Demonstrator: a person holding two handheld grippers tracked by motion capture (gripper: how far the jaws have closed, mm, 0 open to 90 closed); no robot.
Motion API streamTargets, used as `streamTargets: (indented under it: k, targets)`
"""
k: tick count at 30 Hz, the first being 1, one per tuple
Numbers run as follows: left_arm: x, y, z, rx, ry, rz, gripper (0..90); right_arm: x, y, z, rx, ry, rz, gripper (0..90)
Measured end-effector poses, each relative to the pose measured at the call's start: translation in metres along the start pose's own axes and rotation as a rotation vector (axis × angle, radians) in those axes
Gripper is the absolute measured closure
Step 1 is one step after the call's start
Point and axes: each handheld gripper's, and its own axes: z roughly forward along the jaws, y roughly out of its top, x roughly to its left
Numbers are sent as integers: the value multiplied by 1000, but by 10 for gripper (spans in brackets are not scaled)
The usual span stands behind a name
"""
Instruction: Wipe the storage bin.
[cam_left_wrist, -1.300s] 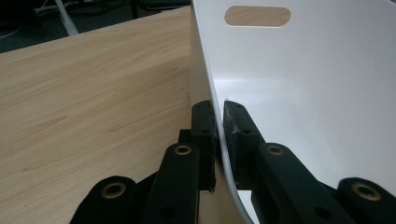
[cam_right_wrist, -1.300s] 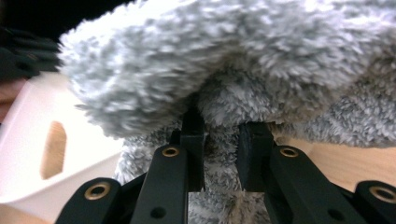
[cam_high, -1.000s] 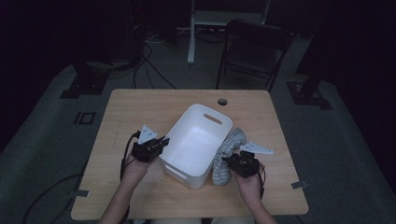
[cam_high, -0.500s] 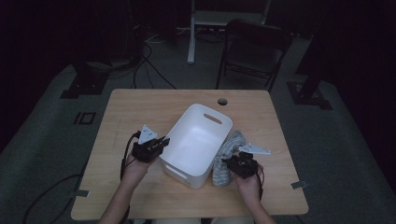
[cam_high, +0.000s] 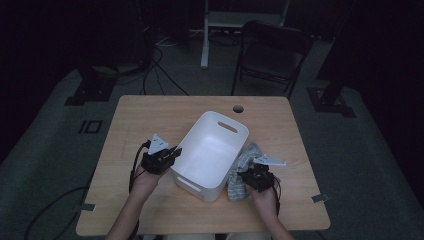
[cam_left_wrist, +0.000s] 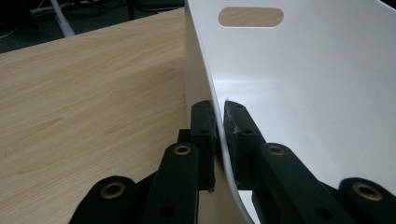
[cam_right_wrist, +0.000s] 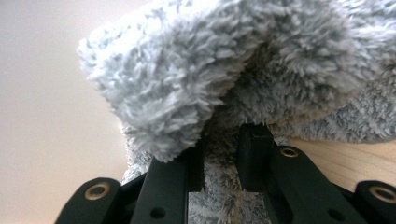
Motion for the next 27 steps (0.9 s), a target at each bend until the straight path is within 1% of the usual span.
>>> streamTargets:
  k: [5, 13, 15, 17, 18, 19, 20, 21, 23, 25, 26, 27]
  targets:
    - [-1, 0, 0, 1, 2, 2, 828, -2, -3, 5, 19, -5, 1, 757]
    - [-1, 0, 0, 3, 4, 3, 827, -8, -10, 18, 80, -16, 7, 759]
    - [0, 0, 0, 0, 4, -5, 822, -8, -11, 19, 86, -17, 8, 758]
    - [-1, 0, 0, 3, 10, -2, 822, -8, -11, 18, 86, -18, 11, 759]
    - [-1, 0, 0, 0, 13, -8, 822, -8, -10, 18, 89, -19, 6, 759]
    - [-1, 0, 0, 1, 16, -4, 822, -9, -9, 17, 92, -19, 1, 759]
    - [0, 0, 0, 1, 16, -5, 816, -9, -8, 16, 89, -17, -2, 759]
    - [1, 0, 1, 1, 5, -20, 807, -10, -8, 15, 85, -17, -3, 759]
    - [1, 1, 0, 6, 8, -19, 801, -9, -5, 10, 71, -12, 2, 759]
    - [2, 1, 0, 10, -14, -28, 768, -8, -1, 4, 53, -12, -8, 758]
    - [3, 1, 0, 16, -29, -39, 751, -7, 2, -1, 39, -8, -11, 758]
    - [3, 1, -1, 18, -38, -39, 722, -7, 4, -6, 25, -5, -16, 758]
